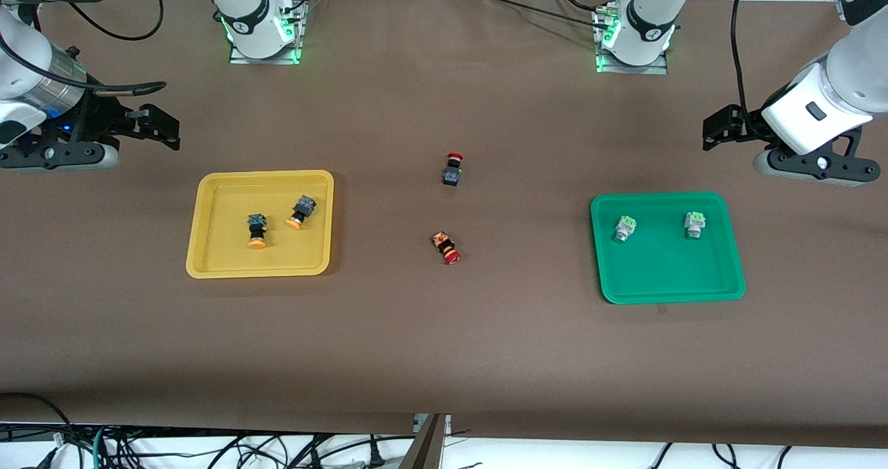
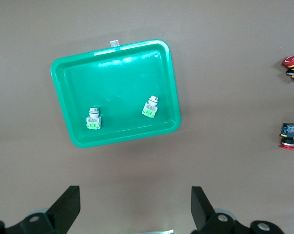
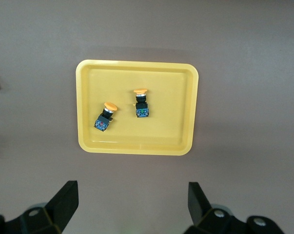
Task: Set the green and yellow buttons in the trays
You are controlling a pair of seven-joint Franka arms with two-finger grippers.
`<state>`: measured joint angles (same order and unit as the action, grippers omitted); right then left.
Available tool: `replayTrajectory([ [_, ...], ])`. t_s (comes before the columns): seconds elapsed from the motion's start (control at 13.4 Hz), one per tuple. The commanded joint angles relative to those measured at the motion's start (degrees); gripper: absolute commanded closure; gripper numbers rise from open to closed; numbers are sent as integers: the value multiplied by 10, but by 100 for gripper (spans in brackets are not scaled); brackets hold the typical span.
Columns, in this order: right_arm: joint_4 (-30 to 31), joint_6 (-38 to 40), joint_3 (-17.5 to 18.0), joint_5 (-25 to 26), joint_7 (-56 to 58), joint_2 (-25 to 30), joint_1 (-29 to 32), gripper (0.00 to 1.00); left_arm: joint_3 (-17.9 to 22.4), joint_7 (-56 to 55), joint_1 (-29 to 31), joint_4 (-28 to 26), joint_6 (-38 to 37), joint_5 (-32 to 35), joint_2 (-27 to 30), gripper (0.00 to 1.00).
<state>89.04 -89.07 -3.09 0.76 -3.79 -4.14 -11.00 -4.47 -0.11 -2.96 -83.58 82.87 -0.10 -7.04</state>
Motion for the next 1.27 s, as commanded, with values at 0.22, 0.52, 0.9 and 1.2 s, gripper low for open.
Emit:
replayTrajectory([
  [0.22,-16,7,5,-24,6,-4,1,1,0,-2,3,18,-10,-3,-10,0],
  [0.52,-16,8,4,-37,7,-3,1,1,0,-2,2,18,-10,-3,-10,0],
  [0.9,-16,6,5,-32,7,-3,1,1,1,-2,2,18,-10,-3,-10,0],
  [1.2,-16,6,5,-30,7,-3,0,1,1,-2,3,18,-10,-3,-10,0],
])
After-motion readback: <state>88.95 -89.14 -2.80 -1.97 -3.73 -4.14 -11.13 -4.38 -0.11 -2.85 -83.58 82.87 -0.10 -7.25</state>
